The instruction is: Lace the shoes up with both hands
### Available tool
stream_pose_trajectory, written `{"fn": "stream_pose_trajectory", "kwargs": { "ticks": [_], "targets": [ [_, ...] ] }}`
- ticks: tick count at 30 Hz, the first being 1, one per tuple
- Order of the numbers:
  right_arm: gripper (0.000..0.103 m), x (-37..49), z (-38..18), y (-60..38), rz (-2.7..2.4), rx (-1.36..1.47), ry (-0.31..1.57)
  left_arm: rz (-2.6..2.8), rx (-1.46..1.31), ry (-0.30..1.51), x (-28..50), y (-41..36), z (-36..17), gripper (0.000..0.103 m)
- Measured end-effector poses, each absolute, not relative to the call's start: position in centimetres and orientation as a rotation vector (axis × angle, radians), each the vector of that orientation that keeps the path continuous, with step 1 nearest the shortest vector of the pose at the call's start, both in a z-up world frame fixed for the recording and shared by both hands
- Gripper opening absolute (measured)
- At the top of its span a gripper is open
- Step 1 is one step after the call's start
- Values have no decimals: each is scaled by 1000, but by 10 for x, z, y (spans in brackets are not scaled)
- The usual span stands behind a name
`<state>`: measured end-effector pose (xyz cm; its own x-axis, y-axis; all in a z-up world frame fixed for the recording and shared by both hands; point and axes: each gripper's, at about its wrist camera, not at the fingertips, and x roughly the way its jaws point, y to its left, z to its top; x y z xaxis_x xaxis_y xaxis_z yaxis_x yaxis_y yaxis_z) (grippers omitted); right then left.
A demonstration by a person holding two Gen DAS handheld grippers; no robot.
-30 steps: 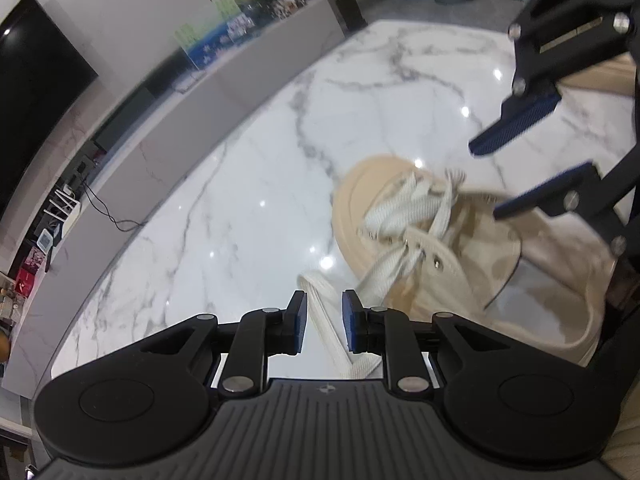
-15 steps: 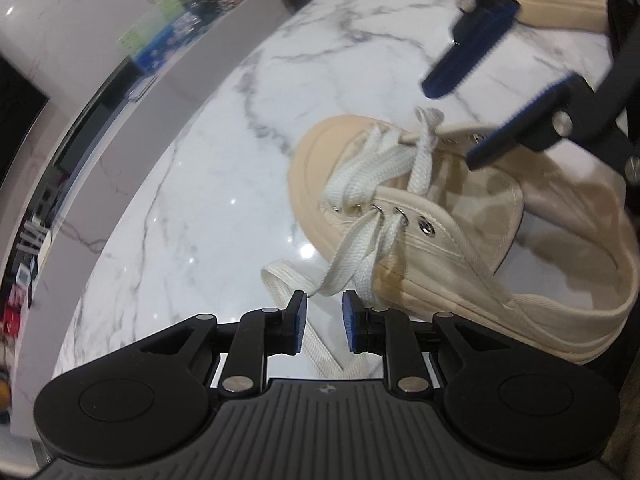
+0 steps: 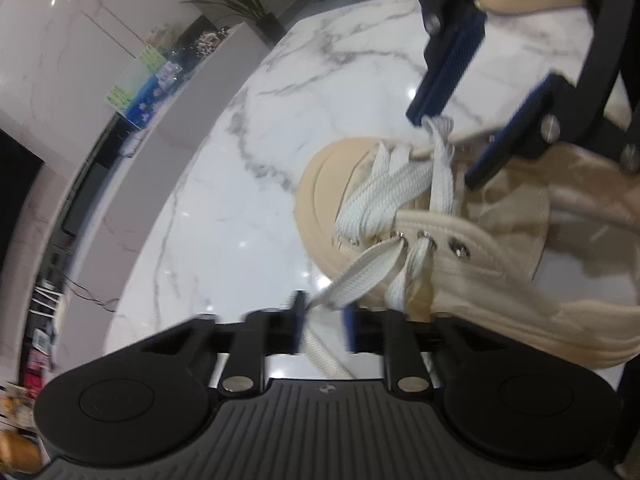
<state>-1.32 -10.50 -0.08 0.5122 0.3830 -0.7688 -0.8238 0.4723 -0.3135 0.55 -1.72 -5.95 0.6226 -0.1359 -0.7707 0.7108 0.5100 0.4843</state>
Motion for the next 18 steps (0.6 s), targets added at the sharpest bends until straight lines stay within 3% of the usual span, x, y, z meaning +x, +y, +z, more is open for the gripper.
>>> {"fn": "stream_pose_trajectory", "kwargs": {
  "ticks": [18],
  "targets": [
    [27,-4,29,-122,771,-671,666,-638,808,574,-27,-39,-12,5]
  ]
}}
